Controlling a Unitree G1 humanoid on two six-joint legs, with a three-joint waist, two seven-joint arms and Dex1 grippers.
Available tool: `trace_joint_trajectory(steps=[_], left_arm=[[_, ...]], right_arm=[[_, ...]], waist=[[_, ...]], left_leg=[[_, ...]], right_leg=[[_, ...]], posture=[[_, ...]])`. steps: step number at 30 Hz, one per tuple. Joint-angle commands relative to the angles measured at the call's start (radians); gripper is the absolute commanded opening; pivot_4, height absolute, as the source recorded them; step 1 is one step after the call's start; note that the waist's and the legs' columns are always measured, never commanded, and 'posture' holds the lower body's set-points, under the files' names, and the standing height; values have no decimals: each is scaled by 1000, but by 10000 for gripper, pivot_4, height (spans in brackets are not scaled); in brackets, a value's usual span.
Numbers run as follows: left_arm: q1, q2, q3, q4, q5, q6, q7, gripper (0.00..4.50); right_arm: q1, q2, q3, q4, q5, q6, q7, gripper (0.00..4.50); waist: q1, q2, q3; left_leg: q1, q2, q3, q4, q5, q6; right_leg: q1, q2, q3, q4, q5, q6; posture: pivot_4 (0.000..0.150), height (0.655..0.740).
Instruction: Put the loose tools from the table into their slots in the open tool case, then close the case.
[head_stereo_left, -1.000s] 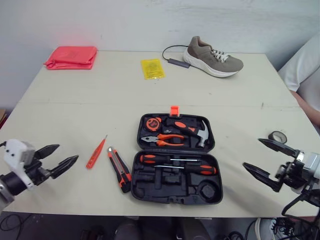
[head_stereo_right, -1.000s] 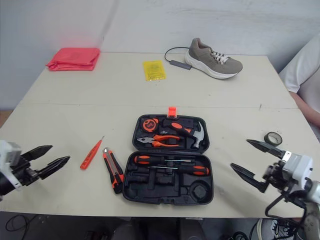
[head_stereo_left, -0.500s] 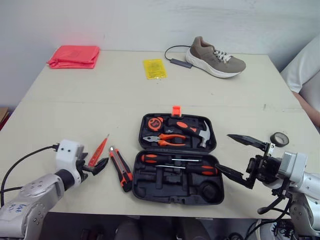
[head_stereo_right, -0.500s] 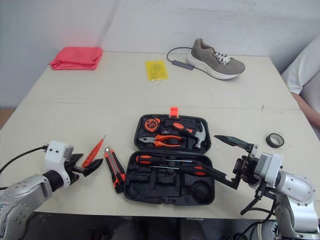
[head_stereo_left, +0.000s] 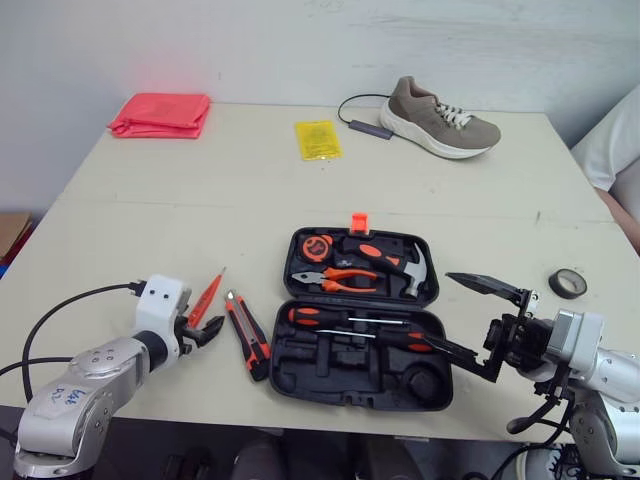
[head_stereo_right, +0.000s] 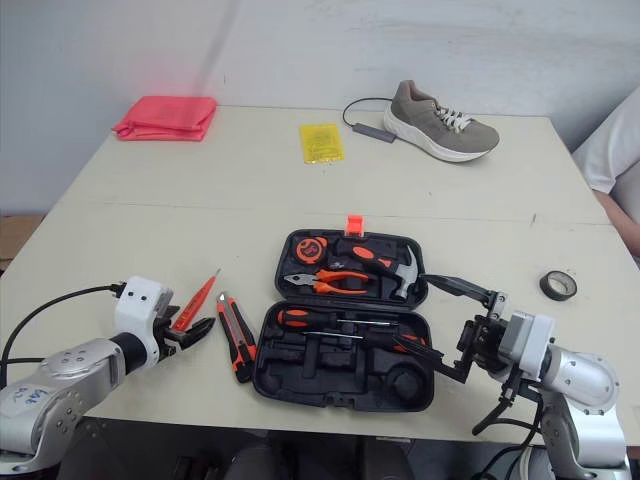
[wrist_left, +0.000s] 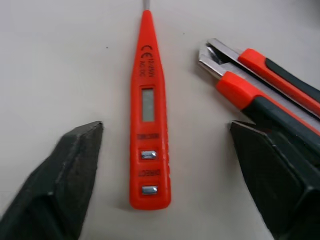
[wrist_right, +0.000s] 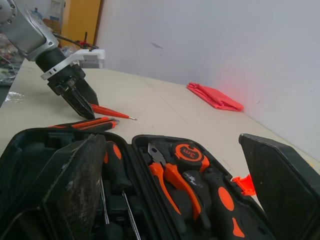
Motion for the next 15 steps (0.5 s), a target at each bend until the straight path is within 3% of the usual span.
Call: trace_joint_trajectory(steps=[1, 3, 6, 11, 15], left_arm=[[15, 11, -40, 22, 30, 33, -9, 23330], [18, 13, -41, 27, 41, 23, -16, 13778], [17, 21, -30, 33, 49, -3, -35, 3585], [-1, 64, 2, 50, 73, -186, -135, 3595], [-45, 124, 57, 88, 27, -357, -327, 3595]], right_arm=[[4, -2, -13, -26, 4, -24, -11, 45000], [5, -2, -12, -21, 2, -29, -11, 45000], [7, -4, -14, -15, -1, -35, -10, 45000], [12, -10, -24, 8, 0, -50, 4, 45000], [8, -25, -46, 62, 10, -73, 30, 45000]], waist=[[-1, 0, 0], [-2, 0, 0], [-2, 0, 0], [-2, 0, 0], [-1, -4, 3]], left_leg=[[0, 0, 0, 0, 0, 0], [1, 0, 0, 0, 0, 0], [1, 0, 0, -1, 0, 0], [1, 0, 0, -1, 0, 0], [-1, 1, 0, -1, 0, 0]], right_leg=[[0, 0, 0, 0, 0, 0], [1, 0, 0, 0, 0, 0], [1, 0, 0, 0, 0, 0], [0, 0, 0, 0, 0, -1], [-1, 0, -1, 0, -1, -1]], posture=[[1500, 7400], [1500, 7400], [1500, 7400], [1500, 7400], [1500, 7400]])
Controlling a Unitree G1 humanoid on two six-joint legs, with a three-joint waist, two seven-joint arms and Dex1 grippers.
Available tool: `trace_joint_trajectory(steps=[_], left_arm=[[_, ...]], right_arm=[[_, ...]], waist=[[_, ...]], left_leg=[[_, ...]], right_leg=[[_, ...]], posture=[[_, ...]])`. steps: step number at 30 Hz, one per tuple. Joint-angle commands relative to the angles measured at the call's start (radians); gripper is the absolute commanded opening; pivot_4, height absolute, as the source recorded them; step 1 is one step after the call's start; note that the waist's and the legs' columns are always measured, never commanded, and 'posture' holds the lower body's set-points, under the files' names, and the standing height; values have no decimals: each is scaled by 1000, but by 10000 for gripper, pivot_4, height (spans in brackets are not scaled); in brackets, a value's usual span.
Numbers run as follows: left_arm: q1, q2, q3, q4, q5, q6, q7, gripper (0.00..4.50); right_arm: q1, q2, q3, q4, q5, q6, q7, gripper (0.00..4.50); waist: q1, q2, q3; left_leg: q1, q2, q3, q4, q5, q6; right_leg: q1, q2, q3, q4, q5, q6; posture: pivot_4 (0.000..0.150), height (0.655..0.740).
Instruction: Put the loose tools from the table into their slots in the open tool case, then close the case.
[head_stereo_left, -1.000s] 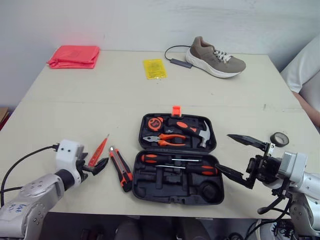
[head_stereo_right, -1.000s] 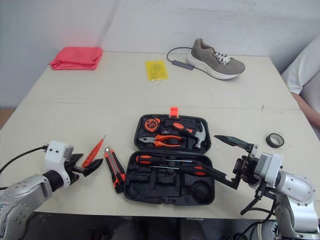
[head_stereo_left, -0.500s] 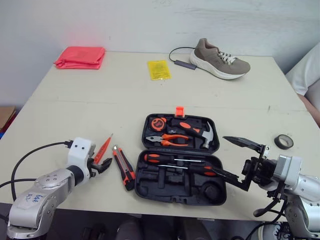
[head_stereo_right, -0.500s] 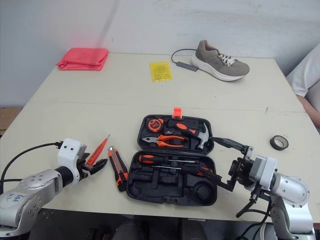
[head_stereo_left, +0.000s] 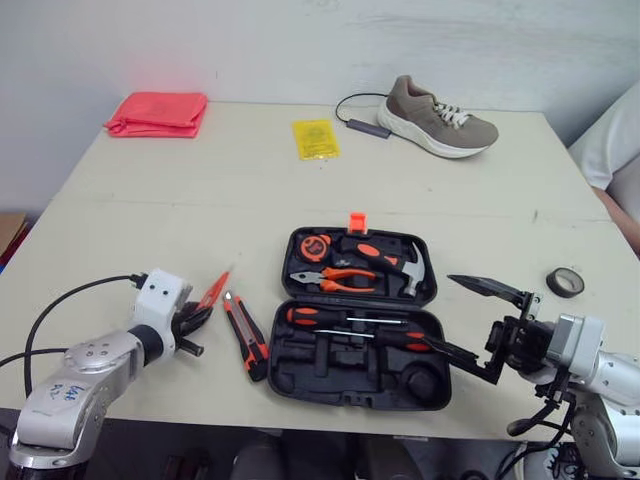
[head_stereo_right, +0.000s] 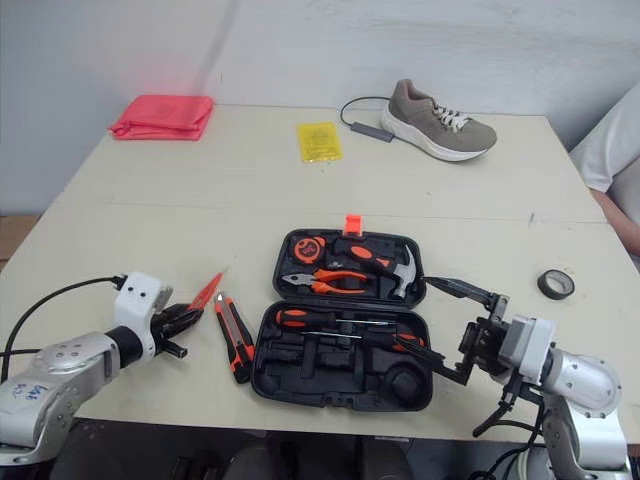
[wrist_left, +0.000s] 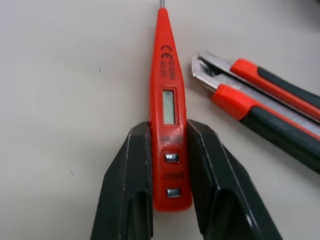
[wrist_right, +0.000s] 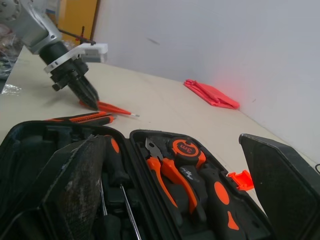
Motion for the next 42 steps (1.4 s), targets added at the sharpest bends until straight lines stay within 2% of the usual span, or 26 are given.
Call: trace_joint_trajectory(steps=[1, 4, 6, 8, 13, 18, 25, 30, 42], left_arm=[[-44, 83, 61, 19, -38, -192, -224, 3595], [-72, 199, 20, 76, -35, -399, -503, 3595], [-138, 235, -16, 110, -59, -452, -616, 3595], [-214, 254, -77, 130, -61, -484, -700, 3595], [-440, 257, -340, 157, 32, -492, -866, 3595], [-582, 231, -511, 133, 60, -330, -907, 3594], [-628, 167, -656, 42, 111, -141, -832, 3594], [-632, 135, -701, -7, 133, -46, -772, 3594], [-658, 129, -755, -8, 201, 10, -714, 3594]], right_arm=[[-4, -21, -50, 36, 28, -22, 22, 45000], [-7, -45, -66, 70, 47, -14, 51, 45000], [0, -66, -69, 93, 56, -11, 90, 45000], [5, -82, -72, 108, 62, -13, 118, 45000], [23, -108, -88, 129, 56, -23, 161, 45000], [45, -136, -113, 112, 64, 0, 172, 45000], [88, -144, -132, 74, 55, 21, 136, 45000], [120, -142, -137, 4, 50, 57, 91, 45000], [144, -121, -111, -68, 19, 87, 25, 45000]], waist=[[0, -1, 1], [-1, 0, 1], [-1, 1, 2], [1, 1, 2], [1, 2, 2], [-3, 1, 2], [1, 1, 3], [1, 1, 3], [2, 1, 3]], left_leg=[[-2, 0, 0, 0, 0, 0], [-3, 0, 1, 0, 0, 0], [-3, 0, 2, 0, 0, 0], [-3, 0, 2, -1, 0, 1], [-4, -1, 2, 1, 0, 1], [-6, -4, 4, 3, 0, 3], [-6, -3, 3, 4, 2, 2], [-7, -2, 2, 5, 2, 3], [-7, -3, 2, 6, 2, 3]], right_leg=[[-1, 0, 0, 0, 0, 0], [-2, -1, 0, -1, 0, 0], [-2, -1, 0, -2, 0, 0], [-2, 0, 0, -2, 0, 0], [-2, 2, 1, -3, 1, 2], [-3, 5, 3, -5, 3, 5], [-4, 7, 4, -4, 3, 5], [-4, 6, 4, -4, 3, 6], [-4, 5, 3, -4, 3, 6]], posture=[[1500, 7400], [1500, 7400], [1500, 7400], [1500, 7400], [1500, 7400], [1500, 7400], [1500, 7400], [1500, 7400], [1500, 7400]])
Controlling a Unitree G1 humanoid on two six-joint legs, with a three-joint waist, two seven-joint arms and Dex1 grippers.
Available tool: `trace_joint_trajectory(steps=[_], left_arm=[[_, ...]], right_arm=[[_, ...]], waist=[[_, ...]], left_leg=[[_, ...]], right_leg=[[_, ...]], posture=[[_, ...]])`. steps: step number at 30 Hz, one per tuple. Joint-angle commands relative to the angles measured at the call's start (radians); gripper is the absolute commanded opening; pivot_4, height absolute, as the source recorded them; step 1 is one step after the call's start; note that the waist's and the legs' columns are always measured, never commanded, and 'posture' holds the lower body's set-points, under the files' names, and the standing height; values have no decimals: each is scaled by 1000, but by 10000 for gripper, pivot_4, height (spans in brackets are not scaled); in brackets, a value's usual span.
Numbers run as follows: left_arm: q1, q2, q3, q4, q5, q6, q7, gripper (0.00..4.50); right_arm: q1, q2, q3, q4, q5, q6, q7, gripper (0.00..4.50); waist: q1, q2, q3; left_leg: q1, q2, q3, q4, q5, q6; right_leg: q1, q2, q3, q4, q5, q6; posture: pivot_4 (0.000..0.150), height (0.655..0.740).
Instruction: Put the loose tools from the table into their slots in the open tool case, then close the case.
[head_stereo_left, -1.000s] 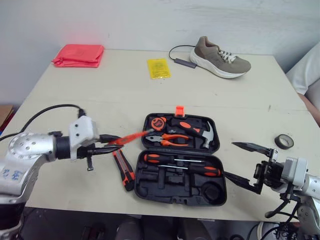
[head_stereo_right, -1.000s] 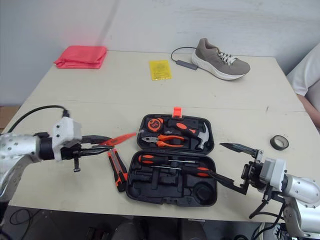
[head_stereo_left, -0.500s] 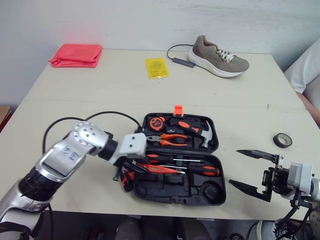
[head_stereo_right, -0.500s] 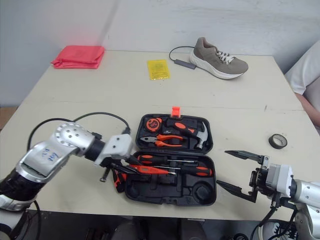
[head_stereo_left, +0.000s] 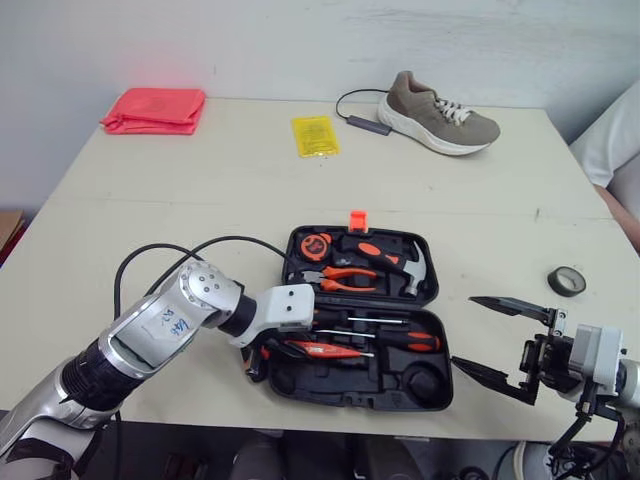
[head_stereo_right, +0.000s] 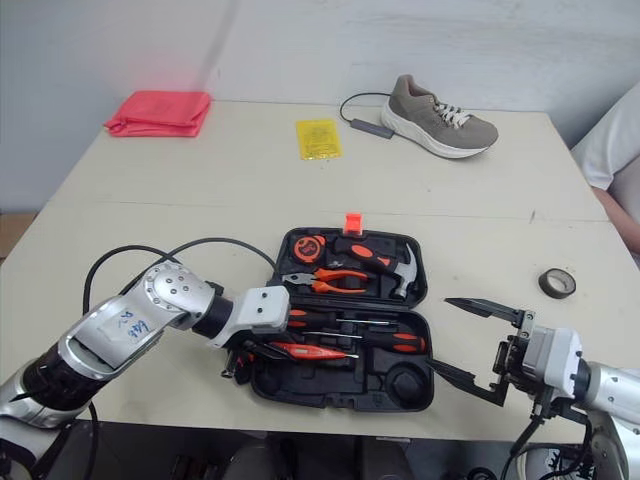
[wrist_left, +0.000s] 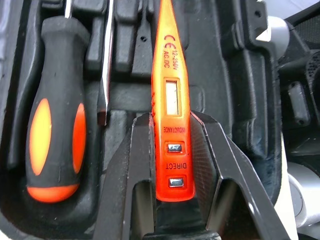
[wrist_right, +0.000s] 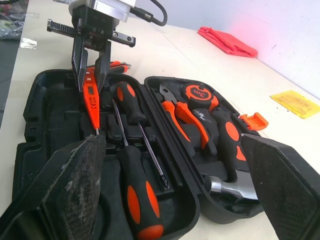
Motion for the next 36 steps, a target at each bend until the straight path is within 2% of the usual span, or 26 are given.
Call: trace_joint_trajectory(steps=[1, 18, 28, 36], left_arm=[[-26, -10, -10, -19, 20, 5, 14, 3594], [-82, 25, -113, 22, 91, 38, -18, 3594], [-113, 104, -188, 51, 203, -40, -57, 3593], [-104, 68, -196, 74, 189, 0, -86, 3588]], right_arm=[[6, 7, 0, -32, 5, 3, -13, 45000], [6, 17, -9, 27, 7, -24, 28, 45000], [16, 23, -7, 18, 4, -33, 22, 45000], [17, 17, -1, -16, 7, -11, -5, 45000]], waist=[[0, 0, 0], [0, 0, 0], [-3, 0, 0], [-4, 0, -1]], left_leg=[[0, 0, 0, 0, 0, 0], [0, -1, 0, 1, 0, 0], [4, 1, 0, 0, 2, -4], [7, 1, 1, -1, 3, -5]], right_leg=[[0, 0, 0, 0, 0, 0], [0, 1, 0, 1, 0, 0], [1, 4, 1, 6, -1, -2], [1, 5, 5, 9, -2, -3]], posture=[[1500, 7400], [1500, 7400], [1500, 7400], [1500, 7400]])
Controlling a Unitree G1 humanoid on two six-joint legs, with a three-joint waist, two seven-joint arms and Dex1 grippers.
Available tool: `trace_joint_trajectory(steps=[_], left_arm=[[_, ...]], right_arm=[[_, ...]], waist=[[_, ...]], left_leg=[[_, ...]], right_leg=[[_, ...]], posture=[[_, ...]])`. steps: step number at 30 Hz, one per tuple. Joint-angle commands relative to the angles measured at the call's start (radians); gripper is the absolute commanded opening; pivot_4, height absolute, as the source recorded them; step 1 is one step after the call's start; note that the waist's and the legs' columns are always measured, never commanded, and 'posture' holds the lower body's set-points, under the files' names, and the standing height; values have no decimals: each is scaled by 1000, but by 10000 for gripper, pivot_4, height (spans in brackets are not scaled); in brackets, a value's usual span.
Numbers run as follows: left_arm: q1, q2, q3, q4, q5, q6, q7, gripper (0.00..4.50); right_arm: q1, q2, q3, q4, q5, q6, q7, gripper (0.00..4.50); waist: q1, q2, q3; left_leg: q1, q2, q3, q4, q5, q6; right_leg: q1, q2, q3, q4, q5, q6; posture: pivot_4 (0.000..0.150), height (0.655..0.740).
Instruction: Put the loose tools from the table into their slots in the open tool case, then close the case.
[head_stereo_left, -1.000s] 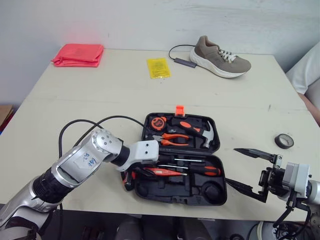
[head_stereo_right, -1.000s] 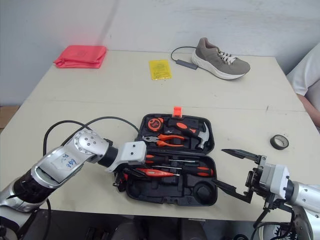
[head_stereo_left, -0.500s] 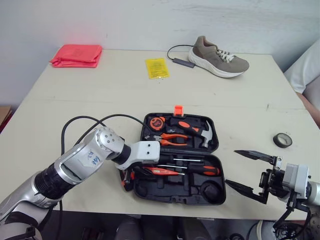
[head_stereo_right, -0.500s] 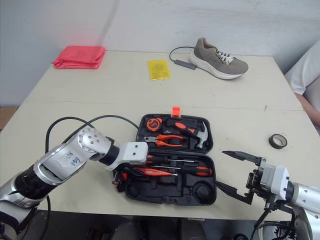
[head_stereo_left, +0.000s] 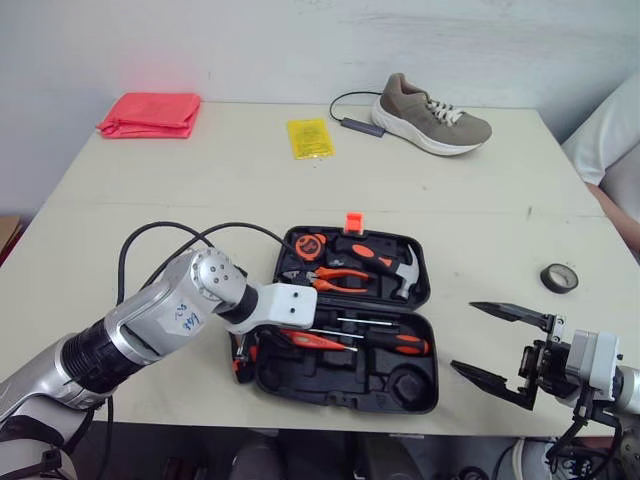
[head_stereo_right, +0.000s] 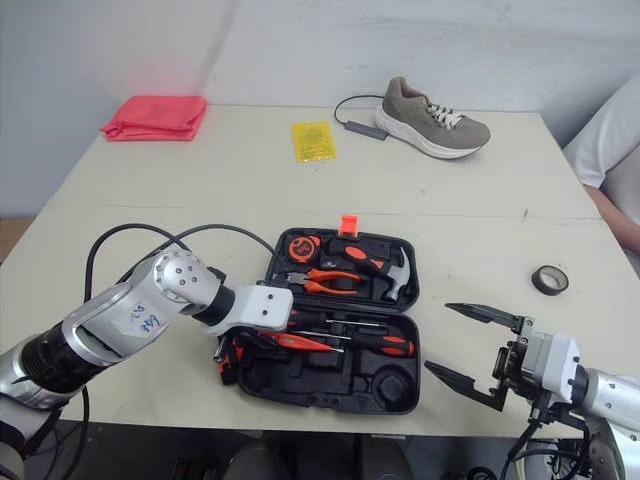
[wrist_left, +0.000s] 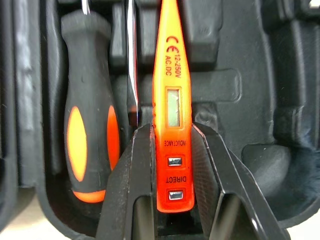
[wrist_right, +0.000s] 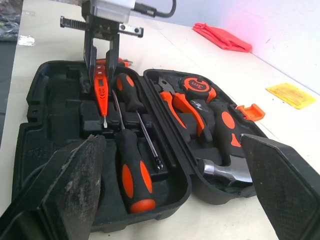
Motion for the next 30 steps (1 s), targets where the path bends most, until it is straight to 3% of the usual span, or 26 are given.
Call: trace_joint_trajectory(steps=[1, 4, 9, 14, 21, 23, 26, 30], left_arm=[[30, 15, -60, 39, 40, 33, -28, 3587], [-9, 26, -115, 58, 110, -12, -58, 3586], [-60, -35, -138, 80, 125, 12, -75, 3586], [-27, -44, -118, 31, 90, 62, -92, 3584], [4, -16, -37, 27, 85, -14, -96, 3584], [16, -12, 1, 10, 52, -19, -113, 13807], [28, -14, 62, -17, 4, -29, -131, 23652], [7, 47, 133, -59, -91, 22, -220, 23652]], right_arm=[[-2, -1, -4, -43, 12, 7, -13, 45000], [-8, 1, 0, -41, 11, 12, -15, 45000], [-15, 7, 8, -33, 6, 9, -15, 45000], [-6, 13, 8, -28, 4, -1, -17, 45000], [11, 20, 4, -29, 3, -13, -17, 45000], [13, 22, 4, -28, 3, -17, -15, 45000], [14, 23, 5, -22, 3, -24, -10, 45000], [13, 20, 4, -5, 5, -34, 3, 45000]], waist=[[1, 0, 0], [1, 0, 0], [3, 1, -1], [5, 2, -2], [2, 2, -2], [1, 1, -2], [2, 1, -2], [2, -5, 2]], left_leg=[[0, 0, 0, 0, 0, 0], [1, 0, 0, 0, 0, 0], [4, 0, 0, -1, 0, 0], [4, 0, 0, 0, 0, 0], [5, 1, 0, -1, -1, 0], [5, 1, 0, -1, -1, 0], [5, 1, -1, -1, -1, -1], [4, 1, 0, 0, -1, -1]], right_leg=[[0, 0, 0, 0, 0, 0], [0, 0, 1, 0, 0, 0], [0, 9, 9, 2, 0, 0], [0, 8, 10, 3, 0, 0], [0, 8, 18, 3, 0, 0], [0, 8, 18, 3, 0, 0], [-1, 10, 19, 3, 0, 0], [-3, 9, 19, 3, 0, 0]], posture=[[1500, 7400], [1500, 7400], [1500, 7400], [1500, 7400], [1500, 7400], [1500, 7400], [1500, 7400], [1500, 7400]])
